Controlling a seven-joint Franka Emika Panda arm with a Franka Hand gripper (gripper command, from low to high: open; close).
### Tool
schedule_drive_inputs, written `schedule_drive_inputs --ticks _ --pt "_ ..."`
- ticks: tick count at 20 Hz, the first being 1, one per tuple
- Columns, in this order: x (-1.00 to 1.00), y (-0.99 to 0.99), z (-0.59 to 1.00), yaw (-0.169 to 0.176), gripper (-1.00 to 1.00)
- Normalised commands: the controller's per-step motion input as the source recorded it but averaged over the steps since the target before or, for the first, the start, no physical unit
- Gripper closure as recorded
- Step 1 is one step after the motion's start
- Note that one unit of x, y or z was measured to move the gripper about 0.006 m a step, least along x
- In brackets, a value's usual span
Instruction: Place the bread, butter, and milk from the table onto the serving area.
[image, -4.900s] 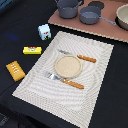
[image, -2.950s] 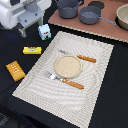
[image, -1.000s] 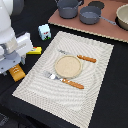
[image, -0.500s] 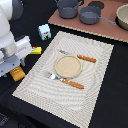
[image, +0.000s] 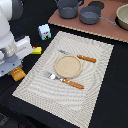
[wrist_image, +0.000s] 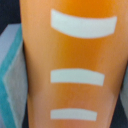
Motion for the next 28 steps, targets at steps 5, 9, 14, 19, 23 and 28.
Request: schedule_drive_inputs --ticks 5,9,14,19,23,28 --pt "-0.04 0.11 1.00 -0.011 1.00" --pt "0.11 0.08 0.81 -0.001 1.00" --pt "0.54 0.15 0.63 -0.032 1.00" --pt "0.96 0.24 0.85 -0.058 1.00" --pt "1.00 0.31 0.80 -0.025 1.00" --pt "1.00 0.26 0.46 -0.009 1.00"
